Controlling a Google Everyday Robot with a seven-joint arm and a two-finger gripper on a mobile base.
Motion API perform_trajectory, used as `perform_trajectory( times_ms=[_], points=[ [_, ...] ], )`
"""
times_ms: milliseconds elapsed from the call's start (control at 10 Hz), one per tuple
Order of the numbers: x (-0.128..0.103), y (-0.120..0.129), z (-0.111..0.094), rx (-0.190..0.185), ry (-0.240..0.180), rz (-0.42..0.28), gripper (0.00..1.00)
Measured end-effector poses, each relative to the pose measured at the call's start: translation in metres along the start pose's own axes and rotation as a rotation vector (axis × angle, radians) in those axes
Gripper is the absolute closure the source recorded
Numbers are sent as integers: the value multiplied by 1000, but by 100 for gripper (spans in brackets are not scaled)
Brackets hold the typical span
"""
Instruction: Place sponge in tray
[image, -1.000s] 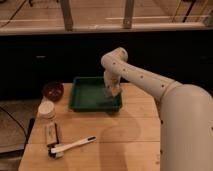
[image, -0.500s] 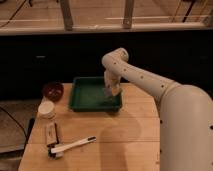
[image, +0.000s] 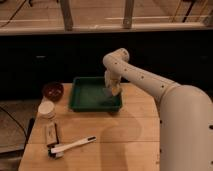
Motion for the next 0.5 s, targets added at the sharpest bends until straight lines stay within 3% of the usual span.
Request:
perform_trajectory(
  times_ms=[500],
  points=[
    [4, -3, 2, 10, -10, -7, 99]
  ],
)
